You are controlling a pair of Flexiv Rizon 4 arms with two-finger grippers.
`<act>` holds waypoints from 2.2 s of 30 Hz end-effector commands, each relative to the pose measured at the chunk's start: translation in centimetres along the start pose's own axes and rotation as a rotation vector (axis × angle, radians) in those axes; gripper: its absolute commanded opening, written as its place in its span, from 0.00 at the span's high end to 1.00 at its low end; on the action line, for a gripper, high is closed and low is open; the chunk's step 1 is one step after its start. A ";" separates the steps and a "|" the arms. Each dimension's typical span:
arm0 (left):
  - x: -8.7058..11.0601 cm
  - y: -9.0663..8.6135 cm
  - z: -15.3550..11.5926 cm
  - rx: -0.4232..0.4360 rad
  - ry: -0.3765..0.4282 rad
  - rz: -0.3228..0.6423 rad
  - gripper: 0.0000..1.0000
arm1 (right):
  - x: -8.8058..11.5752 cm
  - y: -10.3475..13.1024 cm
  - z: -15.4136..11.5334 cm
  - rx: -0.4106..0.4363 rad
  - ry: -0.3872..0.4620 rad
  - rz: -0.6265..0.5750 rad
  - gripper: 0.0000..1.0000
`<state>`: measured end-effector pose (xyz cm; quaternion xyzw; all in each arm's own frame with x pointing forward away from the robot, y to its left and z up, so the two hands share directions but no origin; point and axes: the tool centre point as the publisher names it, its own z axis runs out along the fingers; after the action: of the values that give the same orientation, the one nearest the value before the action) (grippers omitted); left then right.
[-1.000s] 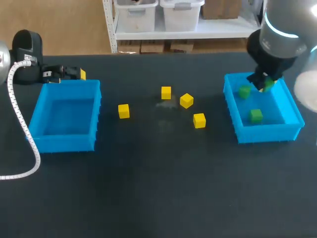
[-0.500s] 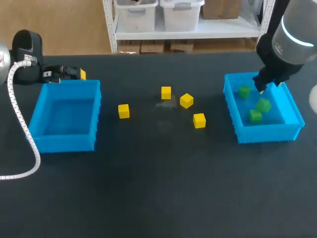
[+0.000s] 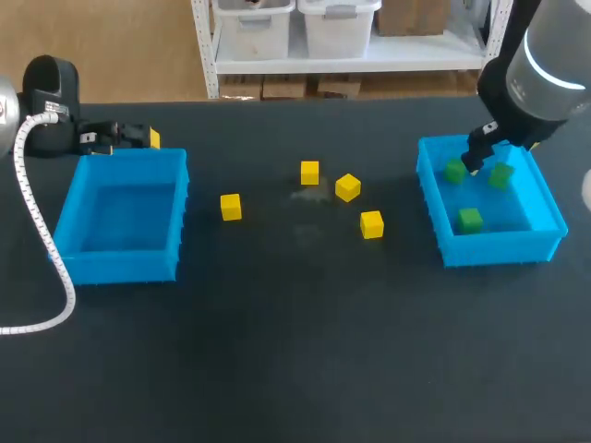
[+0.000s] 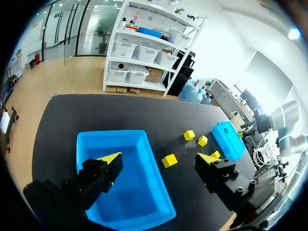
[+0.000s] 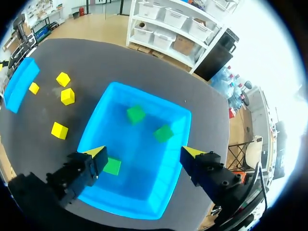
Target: Put the green cubes in the right bin and the yellow cubes in the left bin.
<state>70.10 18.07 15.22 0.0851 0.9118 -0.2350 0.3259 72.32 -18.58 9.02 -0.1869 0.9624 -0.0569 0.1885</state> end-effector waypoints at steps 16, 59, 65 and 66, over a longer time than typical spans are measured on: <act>-1.8 0.7 -0.2 0.018 0.023 0.091 0.00 | 0.2 0.0 -0.1 0.002 -0.005 0.001 0.00; -12.8 -10.9 11.7 0.160 0.474 0.862 0.00 | 0.2 0.0 -0.1 0.002 -0.005 0.001 0.00; -11.8 -12.5 13.5 0.176 0.541 0.887 0.00 | 0.2 0.0 -0.1 0.002 -0.005 0.001 0.00; -11.6 -12.6 13.8 0.173 0.547 0.891 0.00 | 0.2 0.0 -0.1 0.002 -0.005 0.001 0.00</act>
<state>81.72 1.28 18.42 0.5374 0.8048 -0.1539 0.1994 72.30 -18.61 9.03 -0.1871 0.9624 -0.0567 0.1888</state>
